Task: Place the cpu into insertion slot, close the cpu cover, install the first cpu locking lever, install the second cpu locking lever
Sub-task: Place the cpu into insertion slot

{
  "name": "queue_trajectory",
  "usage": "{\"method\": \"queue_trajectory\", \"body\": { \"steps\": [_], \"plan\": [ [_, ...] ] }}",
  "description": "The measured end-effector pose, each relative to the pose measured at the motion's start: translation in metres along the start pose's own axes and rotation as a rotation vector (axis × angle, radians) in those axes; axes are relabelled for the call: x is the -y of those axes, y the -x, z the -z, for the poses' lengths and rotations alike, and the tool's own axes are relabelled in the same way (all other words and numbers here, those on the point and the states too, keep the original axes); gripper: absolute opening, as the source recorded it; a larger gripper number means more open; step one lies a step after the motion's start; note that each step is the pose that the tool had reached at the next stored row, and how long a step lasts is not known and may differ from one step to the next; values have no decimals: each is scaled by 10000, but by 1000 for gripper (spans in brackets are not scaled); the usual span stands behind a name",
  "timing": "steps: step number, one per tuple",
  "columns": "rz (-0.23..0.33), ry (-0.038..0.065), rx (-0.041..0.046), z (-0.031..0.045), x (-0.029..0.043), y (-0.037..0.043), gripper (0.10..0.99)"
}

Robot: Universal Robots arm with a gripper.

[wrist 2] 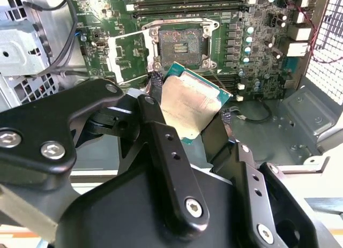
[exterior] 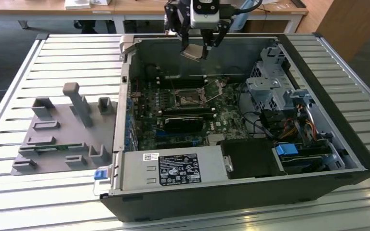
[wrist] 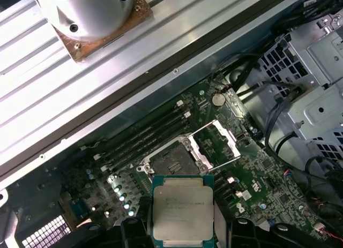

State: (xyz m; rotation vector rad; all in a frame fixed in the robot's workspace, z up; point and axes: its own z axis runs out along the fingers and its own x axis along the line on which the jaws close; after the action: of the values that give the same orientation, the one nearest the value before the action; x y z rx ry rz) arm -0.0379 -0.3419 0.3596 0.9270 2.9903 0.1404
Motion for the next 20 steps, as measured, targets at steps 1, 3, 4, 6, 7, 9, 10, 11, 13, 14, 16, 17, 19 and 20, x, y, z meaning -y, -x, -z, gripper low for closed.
{"method": "queue_trajectory", "body": {
  "steps": [1, 3, 4, 6, 7, 9, 10, 11, 13, 14, 16, 17, 19, 20],
  "plan": [
    [-48, 1, 4, 0, 0, 0, 541],
    [-145, 3, 12, -1, 0, 0, 541],
    [-196, 4, 17, -1, 0, 0, 541],
    [-303, 6, 26, -2, 0, 0, 541],
    [-353, 7, 31, -2, 0, 0, 541],
    [-449, 9, 40, -2, 0, 0, 541],
    [-497, 10, 44, -3, 0, 0, 541],
    [-545, 11, 48, -3, 0, 0, 541],
    [-644, 12, 56, -3, 0, 0, 541],
    [-690, 13, 61, -3, 0, 0, 541],
    [-773, 15, 68, -4, 0, 0, 541],
    [-799, 15, 70, -4, 0, 0, 541],
    [-856, 16, 75, -4, 0, 0, 541],
    [-888, 17, 78, -4, 0, 0, 541]
  ]
}}
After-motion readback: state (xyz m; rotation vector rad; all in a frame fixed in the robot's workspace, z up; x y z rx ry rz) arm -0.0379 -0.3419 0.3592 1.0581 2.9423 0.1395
